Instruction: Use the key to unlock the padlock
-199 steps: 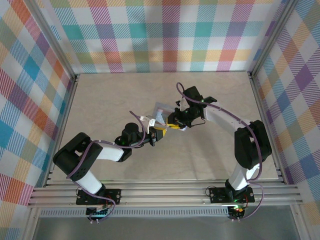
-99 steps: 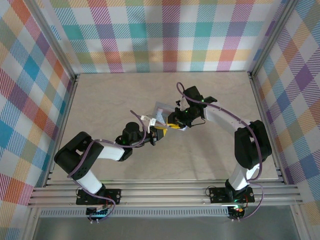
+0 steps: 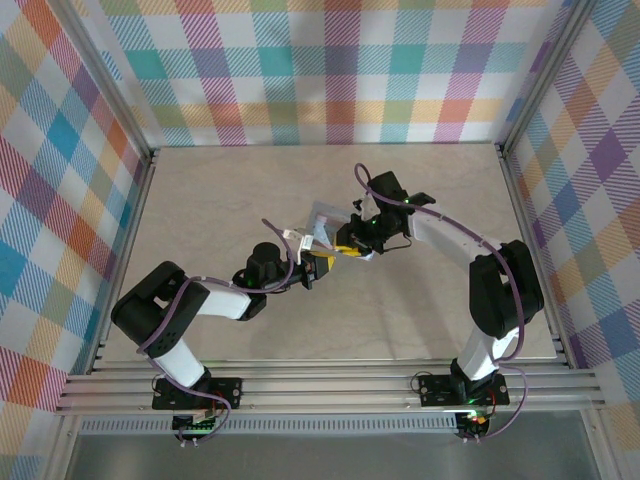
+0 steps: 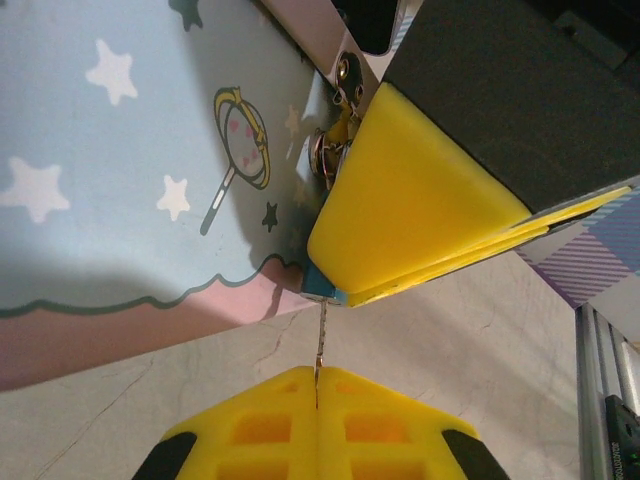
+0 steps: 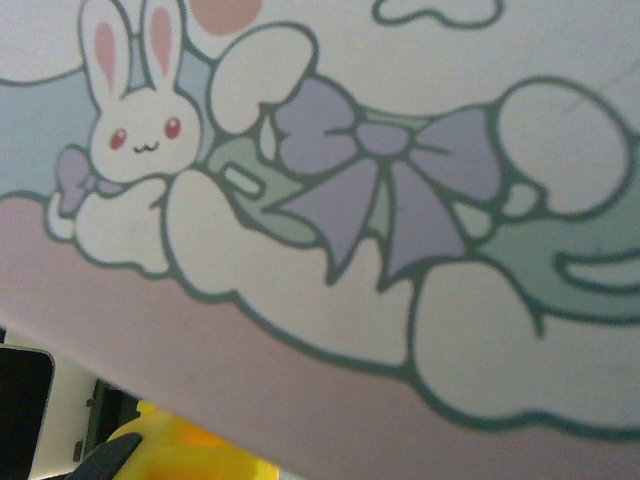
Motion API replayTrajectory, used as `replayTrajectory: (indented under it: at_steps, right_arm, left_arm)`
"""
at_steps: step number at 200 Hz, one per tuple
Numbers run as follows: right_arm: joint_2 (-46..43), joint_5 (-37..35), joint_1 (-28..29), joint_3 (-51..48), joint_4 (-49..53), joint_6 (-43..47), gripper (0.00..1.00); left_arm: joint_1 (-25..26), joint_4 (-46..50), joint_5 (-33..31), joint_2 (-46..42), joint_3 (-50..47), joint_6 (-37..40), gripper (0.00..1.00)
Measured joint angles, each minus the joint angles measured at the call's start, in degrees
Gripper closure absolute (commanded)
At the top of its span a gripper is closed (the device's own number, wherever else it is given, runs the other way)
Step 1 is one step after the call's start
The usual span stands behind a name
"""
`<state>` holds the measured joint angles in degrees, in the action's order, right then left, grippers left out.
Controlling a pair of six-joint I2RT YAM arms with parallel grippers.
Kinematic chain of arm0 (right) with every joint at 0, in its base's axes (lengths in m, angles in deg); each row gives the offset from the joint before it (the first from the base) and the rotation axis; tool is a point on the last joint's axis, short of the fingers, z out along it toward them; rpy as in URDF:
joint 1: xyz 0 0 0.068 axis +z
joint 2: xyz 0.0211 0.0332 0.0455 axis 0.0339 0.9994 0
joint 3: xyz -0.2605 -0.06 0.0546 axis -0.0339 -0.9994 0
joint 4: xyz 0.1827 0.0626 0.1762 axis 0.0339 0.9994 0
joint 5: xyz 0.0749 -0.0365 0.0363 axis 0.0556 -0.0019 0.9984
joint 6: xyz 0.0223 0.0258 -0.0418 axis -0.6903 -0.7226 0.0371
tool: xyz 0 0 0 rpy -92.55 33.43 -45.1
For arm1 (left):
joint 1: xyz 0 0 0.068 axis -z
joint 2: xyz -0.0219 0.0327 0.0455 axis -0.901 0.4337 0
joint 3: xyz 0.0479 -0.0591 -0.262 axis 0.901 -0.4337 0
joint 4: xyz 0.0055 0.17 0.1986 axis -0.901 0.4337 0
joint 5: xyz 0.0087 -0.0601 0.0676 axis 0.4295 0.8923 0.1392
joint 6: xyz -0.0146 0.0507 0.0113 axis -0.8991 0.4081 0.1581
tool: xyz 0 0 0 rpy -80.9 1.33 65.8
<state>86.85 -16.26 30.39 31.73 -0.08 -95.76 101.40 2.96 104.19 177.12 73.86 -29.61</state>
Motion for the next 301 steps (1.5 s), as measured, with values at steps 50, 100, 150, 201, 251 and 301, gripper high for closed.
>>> replayTrajectory:
  at_steps: [50,100,150,201,251,301]
  right_arm:
    - [0.0,-0.8,0.0,-0.3,0.0,0.4,1.00]
    - [0.0,-0.9,-0.2,-0.4,0.5,2.6,1.00]
    - [0.0,-1.3,-0.2,0.1,3.3,4.7,1.00]
    - [0.0,-1.3,-0.2,0.2,3.6,4.0,1.00]
    - [0.0,-1.3,-0.3,0.2,3.5,2.1,1.00]
    - [0.2,-1.2,-0.4,0.1,2.4,-0.2,1.00]
  left_arm:
    - [-0.2,-1.6,1.1,1.4,0.2,-3.0,1.00]
    - [-0.9,-3.5,2.7,2.6,0.2,-4.9,1.00]
    - [-0.7,-2.3,2.6,1.8,0.2,-2.8,1.00]
    - [1.5,-0.4,-1.5,0.7,0.1,0.6,1.00]
    - [3.6,-1.8,-6.9,0.7,-0.6,2.3,1.00]
    - [5.0,-1.9,-10.9,0.7,-0.6,4.5,1.00]
